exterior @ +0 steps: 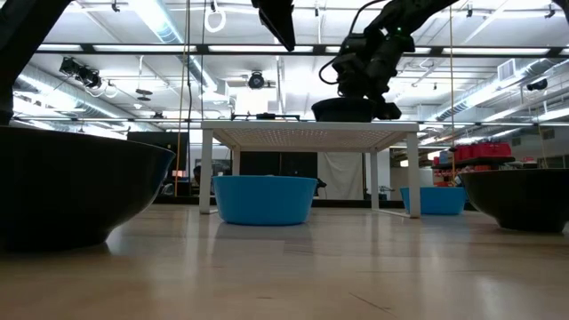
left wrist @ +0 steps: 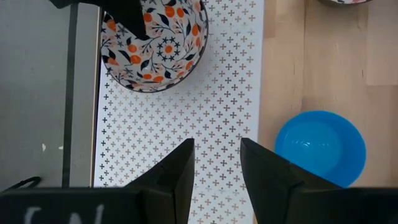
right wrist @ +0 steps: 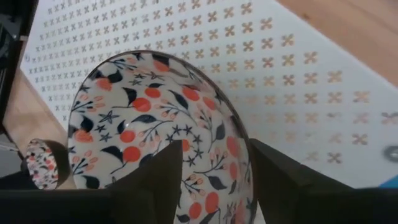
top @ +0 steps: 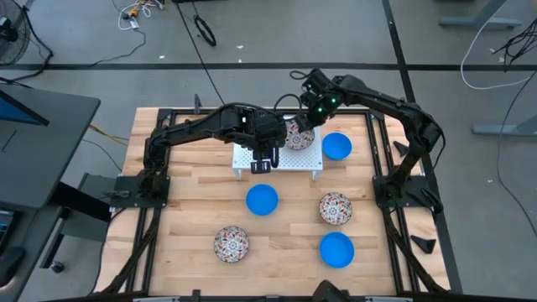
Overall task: Pick & Place Mini bowls
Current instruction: Put the top left white patterned bowl on the shelf, then stack the left white patterned bowl on top of the other white patterned bowl on the shelf
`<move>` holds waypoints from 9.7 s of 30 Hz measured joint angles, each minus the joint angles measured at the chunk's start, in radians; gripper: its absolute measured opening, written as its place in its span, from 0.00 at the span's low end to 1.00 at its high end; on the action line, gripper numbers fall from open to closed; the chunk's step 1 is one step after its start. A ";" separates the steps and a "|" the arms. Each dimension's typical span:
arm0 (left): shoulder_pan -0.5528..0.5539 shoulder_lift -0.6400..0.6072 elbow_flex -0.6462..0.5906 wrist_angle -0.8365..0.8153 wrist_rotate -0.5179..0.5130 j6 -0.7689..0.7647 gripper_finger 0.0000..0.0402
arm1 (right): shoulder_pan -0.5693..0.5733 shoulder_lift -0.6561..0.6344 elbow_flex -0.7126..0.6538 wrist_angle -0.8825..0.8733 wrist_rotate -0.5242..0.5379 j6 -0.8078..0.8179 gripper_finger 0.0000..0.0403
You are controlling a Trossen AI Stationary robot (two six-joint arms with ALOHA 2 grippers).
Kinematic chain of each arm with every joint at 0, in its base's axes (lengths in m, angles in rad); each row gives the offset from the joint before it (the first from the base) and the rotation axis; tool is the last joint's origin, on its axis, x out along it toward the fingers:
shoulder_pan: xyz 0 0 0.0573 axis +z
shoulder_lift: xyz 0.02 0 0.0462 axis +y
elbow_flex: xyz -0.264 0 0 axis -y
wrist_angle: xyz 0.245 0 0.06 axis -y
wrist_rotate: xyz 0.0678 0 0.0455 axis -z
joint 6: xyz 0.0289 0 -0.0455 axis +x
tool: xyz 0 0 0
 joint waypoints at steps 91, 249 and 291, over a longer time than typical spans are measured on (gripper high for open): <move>-0.690 -0.084 0.000 -0.153 0.057 -1.575 0.34 | 0.361 -0.449 0.000 0.272 0.069 0.073 0.45; -0.449 -0.792 -1.108 0.417 0.307 -1.697 0.04 | 0.420 -0.449 0.000 0.253 0.061 -0.468 0.50; -0.066 -0.523 -0.646 0.154 0.434 -1.204 0.04 | 0.676 -0.447 0.079 0.181 0.159 -0.519 0.57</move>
